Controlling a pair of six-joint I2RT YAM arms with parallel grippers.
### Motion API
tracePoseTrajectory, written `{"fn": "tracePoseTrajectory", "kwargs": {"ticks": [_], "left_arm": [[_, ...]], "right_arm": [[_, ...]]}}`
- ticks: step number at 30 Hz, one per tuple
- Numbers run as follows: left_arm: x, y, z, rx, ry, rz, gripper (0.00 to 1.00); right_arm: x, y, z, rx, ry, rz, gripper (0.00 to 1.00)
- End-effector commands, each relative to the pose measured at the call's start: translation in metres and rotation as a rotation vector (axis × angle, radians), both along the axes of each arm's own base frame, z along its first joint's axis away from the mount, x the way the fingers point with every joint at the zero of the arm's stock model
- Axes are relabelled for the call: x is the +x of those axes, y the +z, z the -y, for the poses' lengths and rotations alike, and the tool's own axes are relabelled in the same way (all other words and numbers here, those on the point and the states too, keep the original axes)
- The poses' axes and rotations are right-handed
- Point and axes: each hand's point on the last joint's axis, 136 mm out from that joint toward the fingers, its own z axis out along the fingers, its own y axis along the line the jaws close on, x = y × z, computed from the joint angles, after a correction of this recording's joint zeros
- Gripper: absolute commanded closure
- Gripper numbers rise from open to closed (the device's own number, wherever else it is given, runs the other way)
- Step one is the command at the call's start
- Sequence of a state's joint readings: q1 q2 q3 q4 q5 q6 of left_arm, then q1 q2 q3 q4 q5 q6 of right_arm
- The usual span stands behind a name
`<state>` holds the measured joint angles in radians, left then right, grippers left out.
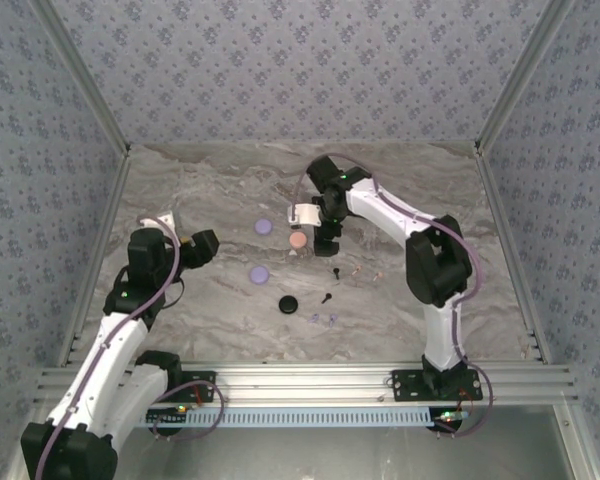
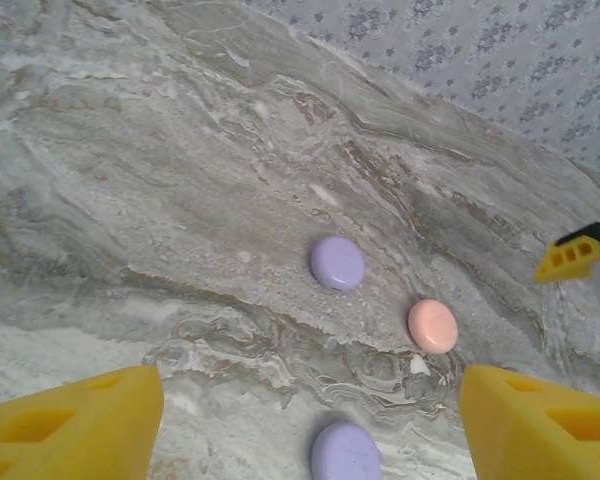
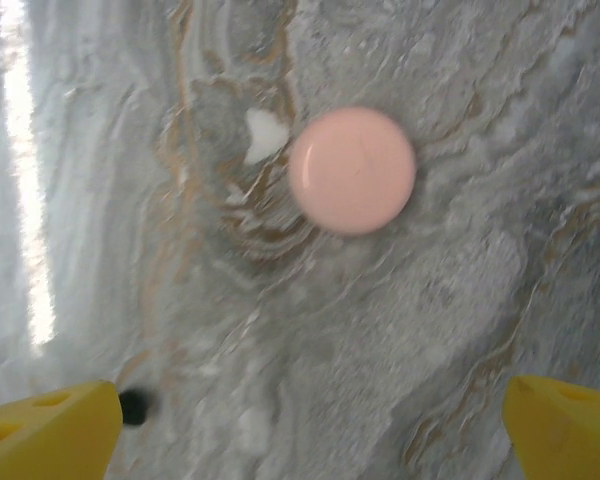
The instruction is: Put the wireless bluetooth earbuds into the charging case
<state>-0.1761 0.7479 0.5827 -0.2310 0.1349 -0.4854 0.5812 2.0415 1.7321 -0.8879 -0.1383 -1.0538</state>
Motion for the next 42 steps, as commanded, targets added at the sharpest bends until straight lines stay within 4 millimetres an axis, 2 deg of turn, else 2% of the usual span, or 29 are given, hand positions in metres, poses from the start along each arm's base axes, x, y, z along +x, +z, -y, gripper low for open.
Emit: {"fn": "tracePoseTrajectory", "kwargs": {"ticks": [1, 7, 21, 31, 42], "left_arm": [[-0.007, -0.005, -0.01, 0.039, 0.033, -0.017, 0.22], [-0.008, -0.008, -0.015, 0.052, 0.05, -0.029, 0.21], [-0.004, -0.017, -0.015, 0.058, 0.051, -0.056, 0.2], [-0.001, -0.023, -0.014, 0.054, 0.048, -0.07, 0.2], [-0.001, -0.023, -0.014, 0.05, 0.052, -0.073, 0.19]], "right_arm": [[0.008, -0.009, -0.011, -0.093, 0.263, 0.062, 0.0], [0.016, -0.036, -0.031, -0.136, 0.333, 0.035, 0.01], [0.013, -0.072, -0.04, -0.162, 0.368, -0.031, 0.12], [0.006, -0.081, -0.036, -0.177, 0.365, -0.068, 0.17], [0.0, -0.082, -0.023, -0.198, 0.342, -0.102, 0.27]]}}
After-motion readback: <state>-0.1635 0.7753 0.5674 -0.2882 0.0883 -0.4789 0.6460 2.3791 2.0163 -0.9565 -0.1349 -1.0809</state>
